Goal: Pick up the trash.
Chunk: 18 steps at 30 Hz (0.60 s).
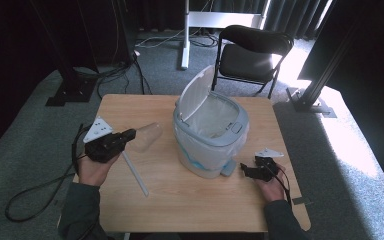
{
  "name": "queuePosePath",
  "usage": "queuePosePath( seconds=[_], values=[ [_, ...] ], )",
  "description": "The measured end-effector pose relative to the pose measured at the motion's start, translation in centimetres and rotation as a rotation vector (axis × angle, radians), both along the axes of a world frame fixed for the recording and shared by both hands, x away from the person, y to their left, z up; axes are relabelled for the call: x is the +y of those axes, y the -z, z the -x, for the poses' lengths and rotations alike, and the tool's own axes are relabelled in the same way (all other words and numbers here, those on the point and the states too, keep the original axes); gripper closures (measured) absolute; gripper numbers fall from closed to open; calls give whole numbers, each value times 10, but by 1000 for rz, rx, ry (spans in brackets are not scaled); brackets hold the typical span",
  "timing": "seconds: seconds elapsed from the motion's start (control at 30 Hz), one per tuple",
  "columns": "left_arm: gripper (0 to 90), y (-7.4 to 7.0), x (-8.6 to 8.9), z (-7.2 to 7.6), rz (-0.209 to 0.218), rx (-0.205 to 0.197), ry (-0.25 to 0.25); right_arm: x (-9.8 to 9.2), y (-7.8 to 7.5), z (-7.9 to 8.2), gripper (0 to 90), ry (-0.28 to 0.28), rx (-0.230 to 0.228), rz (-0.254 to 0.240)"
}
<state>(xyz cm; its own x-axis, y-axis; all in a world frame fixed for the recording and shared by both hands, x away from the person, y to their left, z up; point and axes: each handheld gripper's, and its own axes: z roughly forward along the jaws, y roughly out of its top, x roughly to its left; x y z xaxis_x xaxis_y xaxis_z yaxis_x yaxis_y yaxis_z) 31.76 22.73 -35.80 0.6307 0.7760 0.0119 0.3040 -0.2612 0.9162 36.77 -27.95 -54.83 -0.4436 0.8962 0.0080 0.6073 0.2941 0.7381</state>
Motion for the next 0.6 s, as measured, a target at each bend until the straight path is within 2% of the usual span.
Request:
queuePosePath(
  seconds=[0.6],
  values=[
    [860, -25, -9, -1, 1, -47, 47, 0, 0, 0, 254, -1, -1, 0]
  ],
)
